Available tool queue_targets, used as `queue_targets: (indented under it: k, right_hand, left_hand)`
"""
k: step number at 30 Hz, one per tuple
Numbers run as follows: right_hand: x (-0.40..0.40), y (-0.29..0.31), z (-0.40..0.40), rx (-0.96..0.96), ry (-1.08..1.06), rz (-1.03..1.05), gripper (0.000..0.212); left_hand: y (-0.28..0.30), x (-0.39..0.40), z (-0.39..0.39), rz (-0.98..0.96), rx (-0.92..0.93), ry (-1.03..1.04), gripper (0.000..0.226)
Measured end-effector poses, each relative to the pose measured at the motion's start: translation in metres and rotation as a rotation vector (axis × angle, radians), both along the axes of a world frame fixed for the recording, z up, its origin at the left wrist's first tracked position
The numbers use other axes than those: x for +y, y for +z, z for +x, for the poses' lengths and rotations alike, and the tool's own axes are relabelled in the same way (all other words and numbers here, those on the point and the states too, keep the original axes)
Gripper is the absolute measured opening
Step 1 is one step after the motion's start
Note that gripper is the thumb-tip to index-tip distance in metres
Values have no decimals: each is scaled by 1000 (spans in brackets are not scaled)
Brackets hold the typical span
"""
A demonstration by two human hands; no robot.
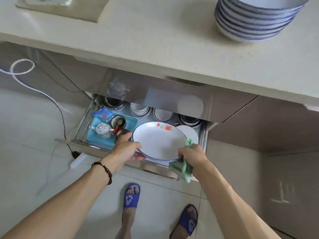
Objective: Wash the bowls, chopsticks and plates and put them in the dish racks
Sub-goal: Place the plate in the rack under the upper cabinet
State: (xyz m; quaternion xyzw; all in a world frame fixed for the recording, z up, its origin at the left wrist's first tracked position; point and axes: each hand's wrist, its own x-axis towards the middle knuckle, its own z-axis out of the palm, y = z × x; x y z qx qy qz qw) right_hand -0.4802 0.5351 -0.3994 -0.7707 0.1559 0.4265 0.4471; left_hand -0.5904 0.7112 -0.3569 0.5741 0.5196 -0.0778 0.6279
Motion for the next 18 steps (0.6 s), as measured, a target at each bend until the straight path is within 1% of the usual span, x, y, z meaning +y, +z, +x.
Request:
queue_targets:
  k: [1, 4, 5, 8, 11, 14, 16, 18]
  right_hand:
    - [8, -19, -2, 28, 45, -39, 12]
    - [33, -76, -7, 89, 148, -132, 36]
    - [42, -93, -8, 101, 174, -155, 40]
    - [64, -148, -9, 119, 201, -196, 35]
    - [83, -205, -10, 153, 161, -220, 40]
    - [93, -252, -12, 160, 151, -279, 34]
    - [95, -276, -12, 160, 140, -327, 38]
    - [96, -296, -9, 176, 128, -355, 36]
  left_hand:
    - [-19, 11, -2, 2, 16, -20, 42]
    - [-85, 49, -4, 2, 69, -91, 50]
    - [-107, 59, -3, 3, 87, -112, 55]
    - [-166, 85, 1, 35, 133, -170, 61]
    - [-218, 101, 9, 77, 168, -242, 63]
    - [-259, 108, 15, 134, 220, -309, 55]
    - [-281, 109, 18, 148, 258, -333, 53]
    - [-302, 109, 21, 163, 274, -356, 52]
